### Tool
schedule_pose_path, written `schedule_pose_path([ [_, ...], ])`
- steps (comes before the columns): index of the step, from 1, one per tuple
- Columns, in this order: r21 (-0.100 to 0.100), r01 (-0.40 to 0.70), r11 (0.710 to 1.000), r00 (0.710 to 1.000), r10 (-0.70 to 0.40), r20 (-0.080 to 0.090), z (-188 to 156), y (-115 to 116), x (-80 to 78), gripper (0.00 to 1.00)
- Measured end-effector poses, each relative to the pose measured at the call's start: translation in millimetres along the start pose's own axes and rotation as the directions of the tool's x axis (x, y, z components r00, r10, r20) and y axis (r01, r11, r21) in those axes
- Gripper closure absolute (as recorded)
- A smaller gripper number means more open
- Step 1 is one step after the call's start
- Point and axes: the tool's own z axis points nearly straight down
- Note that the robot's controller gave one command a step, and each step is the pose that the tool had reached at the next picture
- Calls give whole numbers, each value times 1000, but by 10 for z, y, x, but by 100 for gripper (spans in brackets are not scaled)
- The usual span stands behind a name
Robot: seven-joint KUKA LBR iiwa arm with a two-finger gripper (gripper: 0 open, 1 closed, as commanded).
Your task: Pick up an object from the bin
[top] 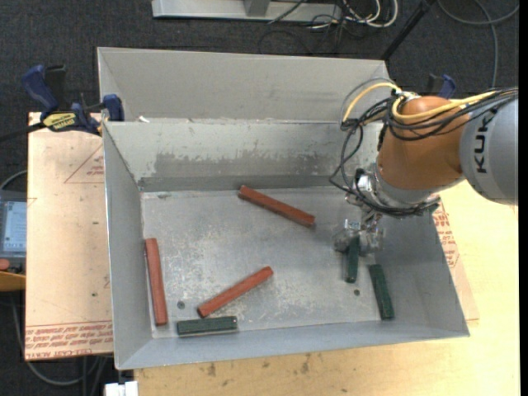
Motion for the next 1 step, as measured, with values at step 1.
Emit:
schedule_pose_path([
  [1,8,-25,1000,1000,25,3,-1313,444,-462,100],
])
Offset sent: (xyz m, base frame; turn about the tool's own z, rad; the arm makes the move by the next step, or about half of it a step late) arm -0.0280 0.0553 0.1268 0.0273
